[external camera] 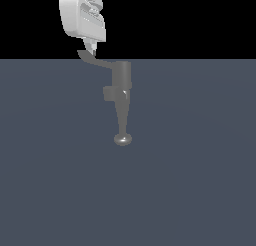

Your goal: Turn on the faucet by rotating a designated handle.

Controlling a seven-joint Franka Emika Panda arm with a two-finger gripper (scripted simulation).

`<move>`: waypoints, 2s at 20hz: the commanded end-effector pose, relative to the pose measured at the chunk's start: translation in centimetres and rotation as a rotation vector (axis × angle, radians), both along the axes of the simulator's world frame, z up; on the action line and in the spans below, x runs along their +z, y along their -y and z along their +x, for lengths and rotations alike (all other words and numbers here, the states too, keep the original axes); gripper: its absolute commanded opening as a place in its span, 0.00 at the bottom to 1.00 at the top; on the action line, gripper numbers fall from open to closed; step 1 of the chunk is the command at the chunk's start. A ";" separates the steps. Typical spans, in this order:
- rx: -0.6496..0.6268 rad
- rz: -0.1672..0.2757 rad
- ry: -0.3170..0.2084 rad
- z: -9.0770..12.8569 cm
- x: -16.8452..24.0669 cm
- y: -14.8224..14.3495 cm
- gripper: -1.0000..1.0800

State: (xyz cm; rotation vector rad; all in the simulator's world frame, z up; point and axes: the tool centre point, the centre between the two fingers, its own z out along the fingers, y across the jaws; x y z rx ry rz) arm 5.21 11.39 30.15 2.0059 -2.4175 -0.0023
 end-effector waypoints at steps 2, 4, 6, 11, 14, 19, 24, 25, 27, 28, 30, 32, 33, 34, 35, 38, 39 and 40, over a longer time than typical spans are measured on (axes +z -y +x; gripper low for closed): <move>-0.007 -0.001 0.001 0.1 -0.1 0.0 0.00; -0.007 -0.001 0.001 0.1 -0.1 0.0 0.00; -0.006 -0.001 0.001 -0.2 -0.1 -0.1 0.00; -0.006 -0.001 0.001 -1.6 -0.1 -0.3 0.00; -0.006 -0.001 0.001 -2.5 -0.1 -0.4 0.00; -0.006 -0.001 0.001 -4.0 -0.1 -0.7 0.00; -0.006 -0.001 0.001 -5.5 -0.1 -0.9 0.00; -0.006 -0.001 0.001 -5.8 -0.1 -1.0 0.00; -0.006 -0.001 0.001 -6.4 -0.1 -1.1 0.00; -0.006 -0.001 0.001 -6.7 -0.1 -1.1 0.00; -0.006 -0.001 0.001 -7.3 -0.1 -1.2 0.00; -0.006 -0.001 0.001 -8.0 -0.1 -1.3 0.00; -0.006 -0.001 0.001 -8.3 -0.1 -1.4 0.00; -0.006 -0.001 0.001 -8.3 -0.1 -1.4 0.00; -0.013 -0.001 0.006 -7.7 0.0 -1.0 0.00; -0.012 -0.001 0.005 -8.6 0.0 -0.4 0.00; -0.012 -0.001 0.005 -8.9 0.0 -0.3 0.00; -0.012 -0.001 0.005 -9.2 0.0 -0.1 0.00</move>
